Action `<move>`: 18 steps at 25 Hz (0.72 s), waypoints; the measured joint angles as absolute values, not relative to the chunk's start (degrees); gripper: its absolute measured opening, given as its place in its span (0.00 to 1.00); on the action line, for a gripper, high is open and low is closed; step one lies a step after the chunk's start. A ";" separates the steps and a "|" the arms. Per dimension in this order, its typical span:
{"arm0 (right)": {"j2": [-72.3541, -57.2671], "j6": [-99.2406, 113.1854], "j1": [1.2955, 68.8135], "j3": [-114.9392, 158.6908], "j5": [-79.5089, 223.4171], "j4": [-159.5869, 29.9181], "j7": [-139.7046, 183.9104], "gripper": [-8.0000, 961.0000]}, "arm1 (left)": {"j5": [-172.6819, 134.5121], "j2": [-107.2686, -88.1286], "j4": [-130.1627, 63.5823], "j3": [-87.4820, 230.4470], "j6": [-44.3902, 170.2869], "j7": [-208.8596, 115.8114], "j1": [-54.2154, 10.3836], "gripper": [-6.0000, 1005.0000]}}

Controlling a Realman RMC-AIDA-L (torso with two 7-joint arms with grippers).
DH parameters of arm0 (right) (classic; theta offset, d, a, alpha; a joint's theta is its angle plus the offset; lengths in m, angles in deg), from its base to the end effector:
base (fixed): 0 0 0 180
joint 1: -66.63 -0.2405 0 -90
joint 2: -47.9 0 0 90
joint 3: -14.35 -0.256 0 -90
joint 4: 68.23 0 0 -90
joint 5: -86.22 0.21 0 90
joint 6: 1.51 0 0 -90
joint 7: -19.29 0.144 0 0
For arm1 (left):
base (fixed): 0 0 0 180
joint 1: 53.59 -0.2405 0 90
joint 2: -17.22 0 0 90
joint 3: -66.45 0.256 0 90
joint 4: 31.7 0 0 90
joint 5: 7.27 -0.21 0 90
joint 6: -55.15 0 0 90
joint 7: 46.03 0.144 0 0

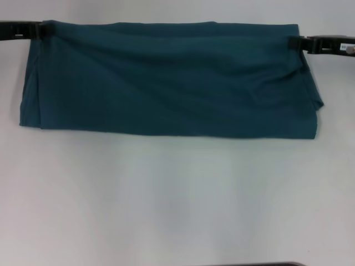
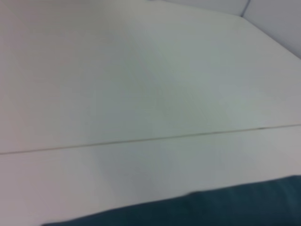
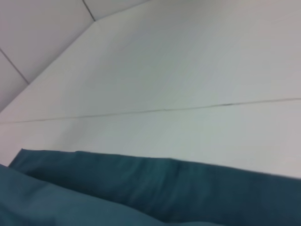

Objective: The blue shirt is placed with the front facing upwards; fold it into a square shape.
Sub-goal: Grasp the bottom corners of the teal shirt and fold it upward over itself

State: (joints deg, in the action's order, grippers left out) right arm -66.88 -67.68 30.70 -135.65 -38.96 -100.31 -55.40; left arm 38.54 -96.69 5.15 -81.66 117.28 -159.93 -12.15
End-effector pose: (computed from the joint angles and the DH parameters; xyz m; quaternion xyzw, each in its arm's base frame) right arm 0.3120 0.3895 0.0336 -0.8214 0.4654 0.1848 0.2730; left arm -0.2893 0.4260 0.0551 -0.8281 -0.4479 -0.1261 0.3127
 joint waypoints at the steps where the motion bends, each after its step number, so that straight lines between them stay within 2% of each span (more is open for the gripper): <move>1: -66.91 -67.21 30.39 -135.49 -38.93 -100.31 -55.38 0.12 | 38.53 -96.69 4.97 -81.65 116.44 -159.93 -12.06 0.01; 18: -66.61 -63.49 27.95 -134.05 -38.33 -100.78 -54.01 0.12 | 38.67 -97.37 4.50 -79.18 109.42 -159.92 -10.58 0.01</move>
